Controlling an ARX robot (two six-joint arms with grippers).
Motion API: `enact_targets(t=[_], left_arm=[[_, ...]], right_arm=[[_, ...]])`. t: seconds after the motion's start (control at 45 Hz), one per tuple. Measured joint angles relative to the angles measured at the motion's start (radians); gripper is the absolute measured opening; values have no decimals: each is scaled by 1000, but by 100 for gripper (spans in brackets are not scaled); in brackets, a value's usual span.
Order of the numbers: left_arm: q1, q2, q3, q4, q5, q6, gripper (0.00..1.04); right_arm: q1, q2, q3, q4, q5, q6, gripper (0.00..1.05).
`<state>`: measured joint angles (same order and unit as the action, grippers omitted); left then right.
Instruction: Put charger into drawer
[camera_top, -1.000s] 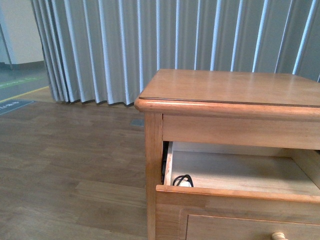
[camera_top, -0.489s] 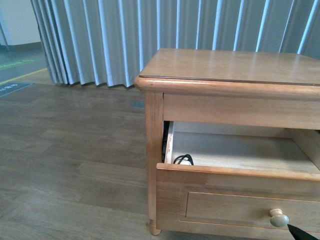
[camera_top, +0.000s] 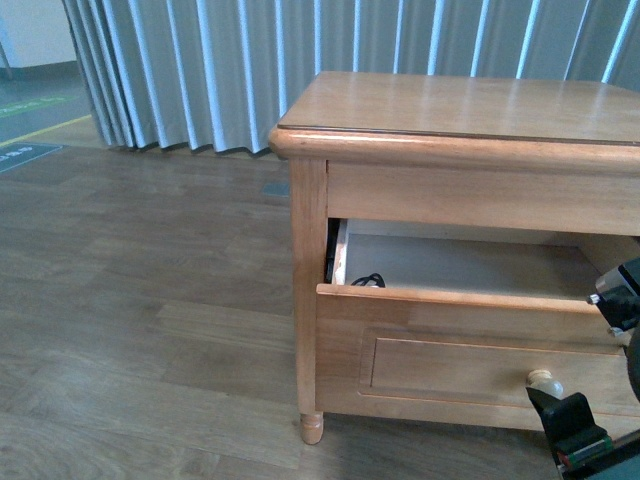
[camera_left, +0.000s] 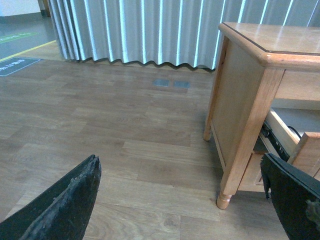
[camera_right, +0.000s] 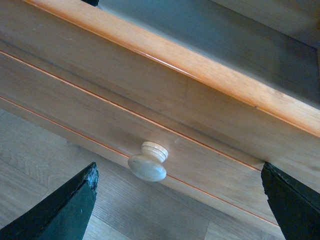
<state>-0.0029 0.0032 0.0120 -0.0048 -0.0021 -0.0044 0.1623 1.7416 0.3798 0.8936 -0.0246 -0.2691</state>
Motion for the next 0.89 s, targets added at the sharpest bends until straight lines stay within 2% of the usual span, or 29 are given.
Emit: enact_targets(t=[0.4,0.889], left_arm=[[0,0,0,0,0,0,99],[0,0,0,0,0,0,99]], right_arm=[[42,137,153,18,65,23,96],[77,360,501,-60,143,65,96]])
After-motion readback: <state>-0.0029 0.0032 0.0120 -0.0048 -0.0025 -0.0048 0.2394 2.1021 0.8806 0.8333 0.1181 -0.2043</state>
